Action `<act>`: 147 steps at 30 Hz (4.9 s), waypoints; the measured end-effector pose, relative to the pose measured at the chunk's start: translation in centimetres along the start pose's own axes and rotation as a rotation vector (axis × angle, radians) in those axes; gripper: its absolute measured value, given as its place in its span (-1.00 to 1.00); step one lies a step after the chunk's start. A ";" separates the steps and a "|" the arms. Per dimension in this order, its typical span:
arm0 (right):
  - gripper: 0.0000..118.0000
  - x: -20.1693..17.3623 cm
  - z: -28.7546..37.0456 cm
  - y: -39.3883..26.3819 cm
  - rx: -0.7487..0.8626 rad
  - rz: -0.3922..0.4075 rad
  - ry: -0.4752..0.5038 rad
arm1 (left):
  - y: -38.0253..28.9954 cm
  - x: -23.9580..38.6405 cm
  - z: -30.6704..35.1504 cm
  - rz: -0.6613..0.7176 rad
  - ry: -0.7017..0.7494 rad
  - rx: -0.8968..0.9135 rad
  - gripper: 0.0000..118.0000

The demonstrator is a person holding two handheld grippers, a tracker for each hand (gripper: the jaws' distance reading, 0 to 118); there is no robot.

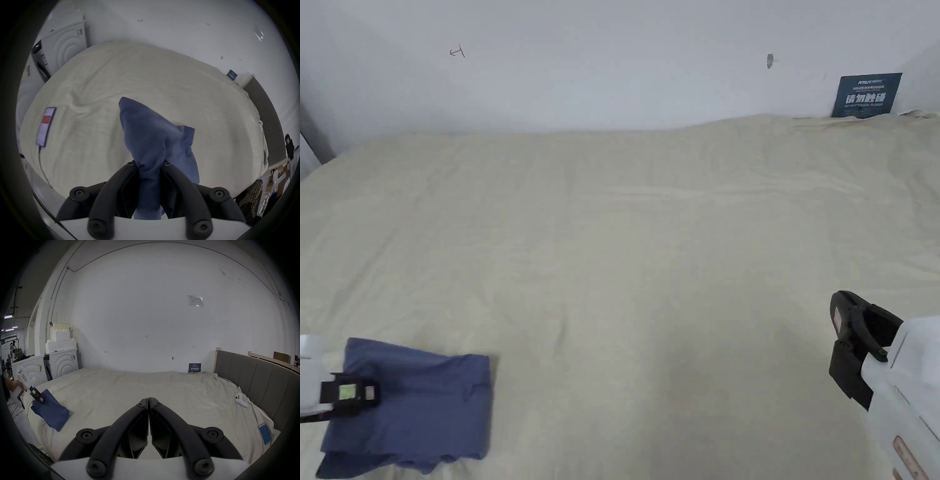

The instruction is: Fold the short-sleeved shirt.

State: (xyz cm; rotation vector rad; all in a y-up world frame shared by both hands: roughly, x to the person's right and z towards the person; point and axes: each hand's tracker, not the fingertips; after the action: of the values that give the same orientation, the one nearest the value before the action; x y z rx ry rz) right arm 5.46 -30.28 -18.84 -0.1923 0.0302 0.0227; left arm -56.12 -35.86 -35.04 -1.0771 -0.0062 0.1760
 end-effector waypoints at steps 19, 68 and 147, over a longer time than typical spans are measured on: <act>-1.00 2.0 -1.9 -2.3 -0.045 -0.027 -0.036 | -0.7 -0.4 -2.1 0.006 0.346 0.058 0.86; -1.00 7.1 6.0 3.6 0.123 -0.023 -0.108 | -14.7 34.3 11.6 -0.239 -0.020 1.124 -1.00; 0.77 7.8 6.5 3.1 0.162 0.002 -0.161 | -15.4 33.9 11.5 -0.164 -0.017 1.115 0.74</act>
State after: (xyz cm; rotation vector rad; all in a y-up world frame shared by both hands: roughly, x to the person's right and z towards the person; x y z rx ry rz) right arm 13.39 -25.86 -13.28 -0.0282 -0.1282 0.0379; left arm -21.63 -27.95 -18.82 0.0397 -0.0099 0.0196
